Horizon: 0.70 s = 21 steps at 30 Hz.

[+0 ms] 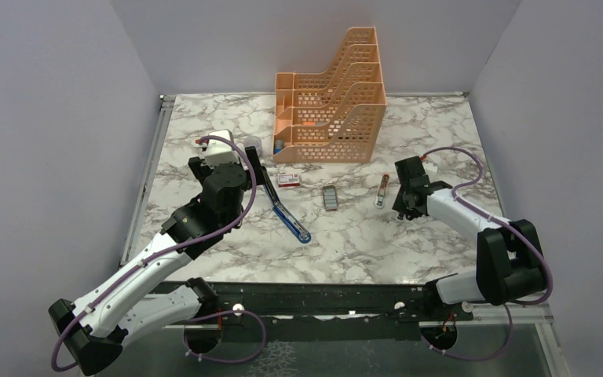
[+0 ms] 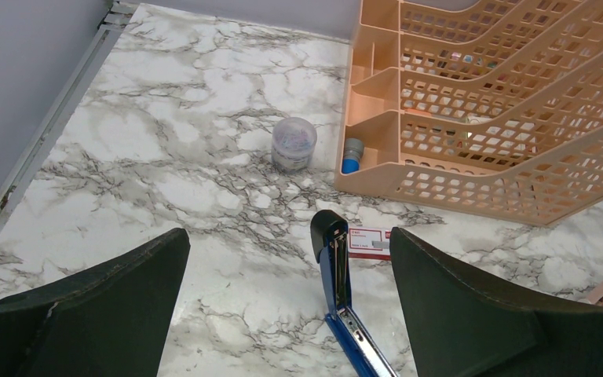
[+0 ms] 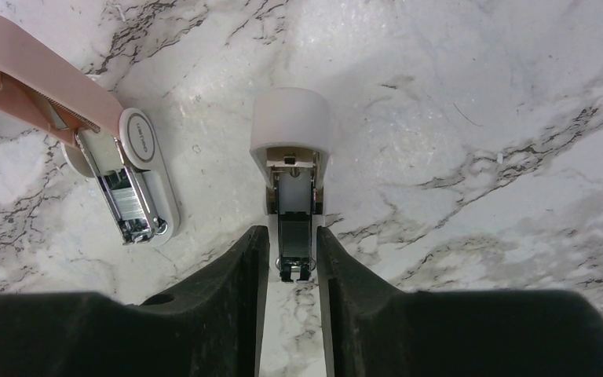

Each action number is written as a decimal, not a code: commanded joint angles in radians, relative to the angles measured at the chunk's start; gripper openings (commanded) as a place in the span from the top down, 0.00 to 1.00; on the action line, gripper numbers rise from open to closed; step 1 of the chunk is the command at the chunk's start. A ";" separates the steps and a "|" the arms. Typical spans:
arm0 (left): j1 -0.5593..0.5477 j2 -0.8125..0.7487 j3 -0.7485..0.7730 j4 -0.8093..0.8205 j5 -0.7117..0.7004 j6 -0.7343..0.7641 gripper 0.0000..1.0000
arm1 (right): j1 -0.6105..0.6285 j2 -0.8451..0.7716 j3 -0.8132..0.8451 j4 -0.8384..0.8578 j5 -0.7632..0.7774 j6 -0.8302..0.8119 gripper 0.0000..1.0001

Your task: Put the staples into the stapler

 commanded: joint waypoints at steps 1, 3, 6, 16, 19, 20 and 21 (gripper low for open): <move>0.000 -0.001 0.001 0.021 0.013 0.007 0.02 | -0.003 -0.038 0.035 -0.019 -0.020 -0.011 0.65; 0.000 -0.002 0.001 0.022 0.015 0.006 0.02 | -0.003 -0.054 0.046 -0.020 -0.026 -0.021 0.62; 0.000 0.000 -0.002 0.022 0.025 -0.002 0.02 | -0.004 -0.093 0.053 0.001 -0.070 -0.054 0.58; 0.001 0.030 -0.037 0.019 0.119 -0.103 0.01 | 0.041 -0.204 0.031 0.157 -0.381 -0.166 0.42; 0.003 0.055 -0.033 0.006 0.158 -0.145 0.01 | 0.121 -0.183 0.067 0.192 -0.397 -0.179 0.39; 0.005 0.065 -0.027 -0.004 0.172 -0.155 0.01 | 0.153 -0.168 0.083 0.205 -0.396 -0.187 0.37; 0.008 0.076 -0.021 -0.017 0.183 -0.169 0.01 | 0.185 -0.149 0.104 0.215 -0.396 -0.191 0.36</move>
